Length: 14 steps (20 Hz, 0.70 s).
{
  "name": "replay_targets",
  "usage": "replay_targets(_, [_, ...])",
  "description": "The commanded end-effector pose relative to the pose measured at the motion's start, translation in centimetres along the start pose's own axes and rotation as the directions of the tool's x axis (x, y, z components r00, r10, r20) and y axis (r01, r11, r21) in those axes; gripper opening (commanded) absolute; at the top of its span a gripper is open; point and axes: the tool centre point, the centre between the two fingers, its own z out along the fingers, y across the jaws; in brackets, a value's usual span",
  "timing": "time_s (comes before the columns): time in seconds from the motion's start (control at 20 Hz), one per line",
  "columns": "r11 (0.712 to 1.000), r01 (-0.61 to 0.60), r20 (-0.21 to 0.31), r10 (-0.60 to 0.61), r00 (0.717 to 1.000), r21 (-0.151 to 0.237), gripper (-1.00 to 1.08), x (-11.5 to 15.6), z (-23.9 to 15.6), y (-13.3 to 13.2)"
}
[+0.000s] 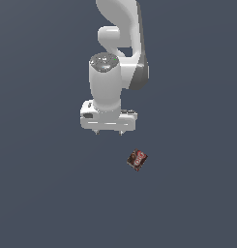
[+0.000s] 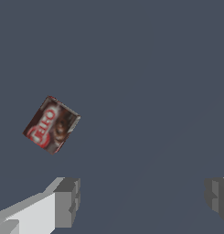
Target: Pick up the object and move it to a goal position.
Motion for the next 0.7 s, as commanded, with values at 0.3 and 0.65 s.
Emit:
replay_targets(0.3, [0.999,0.041,0.025,-0.041,0.999,0.020,1.00,-0.7,1.1,-2.4])
replay_targets(0.65, [0.998,0.052,0.033,-0.053,0.998,0.025,1.00,-1.0,1.4,-3.1])
